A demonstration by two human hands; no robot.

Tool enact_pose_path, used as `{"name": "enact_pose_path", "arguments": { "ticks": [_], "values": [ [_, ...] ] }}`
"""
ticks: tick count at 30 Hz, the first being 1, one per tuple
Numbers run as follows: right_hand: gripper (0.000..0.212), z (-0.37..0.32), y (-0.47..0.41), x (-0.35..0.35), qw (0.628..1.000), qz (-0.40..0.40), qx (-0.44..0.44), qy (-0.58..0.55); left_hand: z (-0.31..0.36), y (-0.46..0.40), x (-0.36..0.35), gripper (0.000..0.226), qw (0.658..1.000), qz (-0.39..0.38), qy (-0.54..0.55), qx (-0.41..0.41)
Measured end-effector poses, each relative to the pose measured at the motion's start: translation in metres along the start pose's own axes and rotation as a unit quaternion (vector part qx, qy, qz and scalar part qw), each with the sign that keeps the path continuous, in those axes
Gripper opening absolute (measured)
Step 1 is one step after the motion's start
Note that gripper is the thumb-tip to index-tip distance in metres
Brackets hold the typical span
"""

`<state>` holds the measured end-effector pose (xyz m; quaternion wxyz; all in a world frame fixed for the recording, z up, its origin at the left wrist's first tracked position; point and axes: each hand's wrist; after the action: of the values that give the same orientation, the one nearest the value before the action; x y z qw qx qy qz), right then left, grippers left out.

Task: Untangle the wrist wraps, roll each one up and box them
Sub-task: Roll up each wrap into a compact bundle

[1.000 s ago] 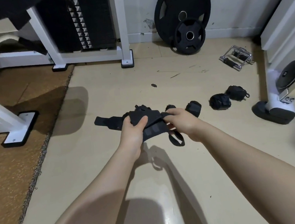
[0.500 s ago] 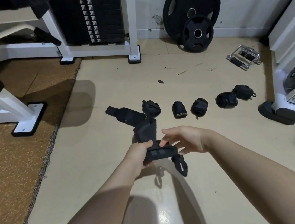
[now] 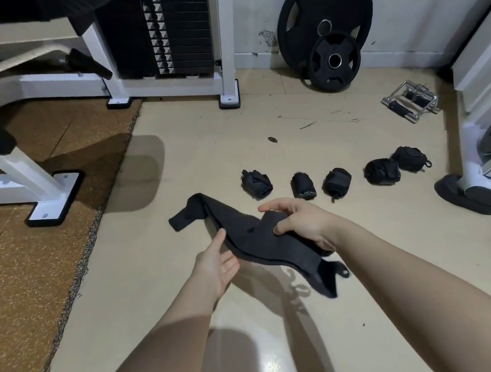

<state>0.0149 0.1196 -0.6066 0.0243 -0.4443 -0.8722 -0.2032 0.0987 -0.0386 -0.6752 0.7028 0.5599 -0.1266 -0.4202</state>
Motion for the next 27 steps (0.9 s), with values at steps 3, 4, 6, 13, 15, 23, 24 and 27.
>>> {"name": "enact_pose_path", "arguments": {
  "ticks": [3, 4, 6, 13, 15, 23, 24, 27],
  "values": [
    [0.062, -0.004, -0.001, 0.009, 0.996, -0.091, 0.017, 0.005, 0.007, -0.009, -0.002, 0.041, 0.994, -0.05, 0.093, 0.009],
    [0.066, -0.005, -0.002, 0.011, 0.994, -0.11, 0.002, 0.008, 0.011, -0.011, -0.005, 0.041, 0.992, -0.07, 0.099, 0.016],
    [0.064, -0.006, -0.002, 0.015, 0.99, -0.132, -0.028, 0.031, 0.023, -0.015, -0.015, 0.042, 0.996, -0.057, 0.072, 0.016],
    [0.018, -0.011, -0.002, 0.028, 0.99, -0.06, -0.01, 0.126, 0.109, 0.013, -0.082, 0.037, 0.976, -0.149, 0.048, -0.155],
    [0.022, -0.019, -0.01, 0.034, 0.996, 0.005, 0.0, 0.085, 0.128, 0.03, -0.101, 0.029, 0.946, -0.204, 0.064, -0.242],
    [0.026, 0.02, -0.014, 0.038, 0.996, -0.083, -0.033, 0.027, 0.106, -0.017, -0.067, 0.038, 0.986, -0.057, 0.005, -0.153],
    [0.028, 0.029, -0.013, 0.033, 0.994, -0.084, -0.05, 0.052, 0.095, -0.03, -0.06, 0.039, 0.992, -0.051, 0.008, -0.116],
    [0.038, 0.045, -0.013, 0.021, 0.989, -0.057, -0.096, 0.097, 0.059, -0.059, -0.044, 0.034, 0.999, -0.04, -0.001, -0.01]
  ]
}}
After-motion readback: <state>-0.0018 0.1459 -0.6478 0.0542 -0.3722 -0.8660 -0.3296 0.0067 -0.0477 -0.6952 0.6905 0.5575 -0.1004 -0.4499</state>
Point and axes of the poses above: each hand's wrist, its own y-axis away from the middle knuckle, its own x-axis out of the back of the hand, z = x × y, and after that the axes turned 11 degrees about x, right-handed
